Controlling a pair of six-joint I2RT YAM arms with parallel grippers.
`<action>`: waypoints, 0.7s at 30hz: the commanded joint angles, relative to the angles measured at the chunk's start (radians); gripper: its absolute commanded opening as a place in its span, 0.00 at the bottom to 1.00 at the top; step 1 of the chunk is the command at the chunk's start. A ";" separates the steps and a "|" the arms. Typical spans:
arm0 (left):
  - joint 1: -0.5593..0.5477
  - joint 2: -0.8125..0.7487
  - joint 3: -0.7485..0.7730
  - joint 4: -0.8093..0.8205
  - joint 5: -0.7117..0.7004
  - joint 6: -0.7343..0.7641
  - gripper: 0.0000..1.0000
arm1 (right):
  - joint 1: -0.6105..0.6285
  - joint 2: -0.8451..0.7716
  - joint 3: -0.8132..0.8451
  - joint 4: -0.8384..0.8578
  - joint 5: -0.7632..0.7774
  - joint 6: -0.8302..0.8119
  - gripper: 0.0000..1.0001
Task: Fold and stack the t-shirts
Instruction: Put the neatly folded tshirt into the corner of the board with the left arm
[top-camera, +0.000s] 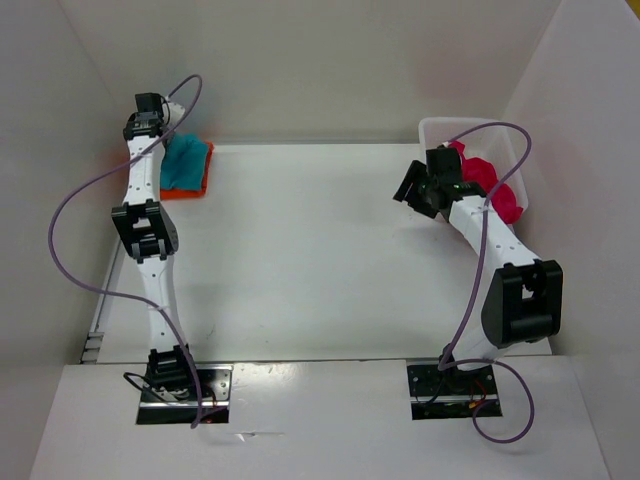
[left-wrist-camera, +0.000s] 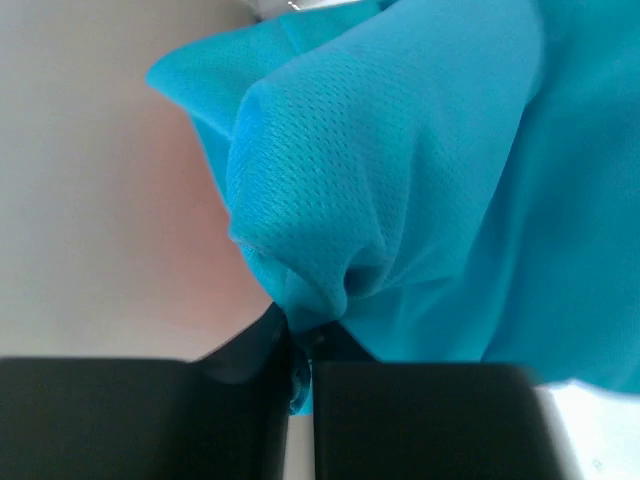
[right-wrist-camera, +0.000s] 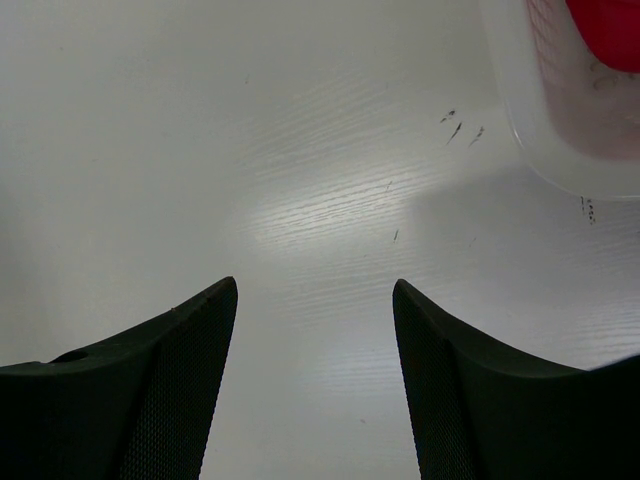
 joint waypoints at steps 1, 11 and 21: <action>0.023 0.103 0.155 -0.093 0.002 -0.051 0.16 | 0.001 -0.001 0.050 -0.017 0.006 -0.021 0.69; 0.102 0.235 0.484 -0.167 -0.100 -0.136 0.79 | 0.001 0.008 0.060 -0.017 -0.042 -0.021 0.69; 0.145 0.223 0.504 -0.133 -0.206 -0.146 0.88 | 0.001 0.008 0.080 -0.026 -0.051 -0.021 0.70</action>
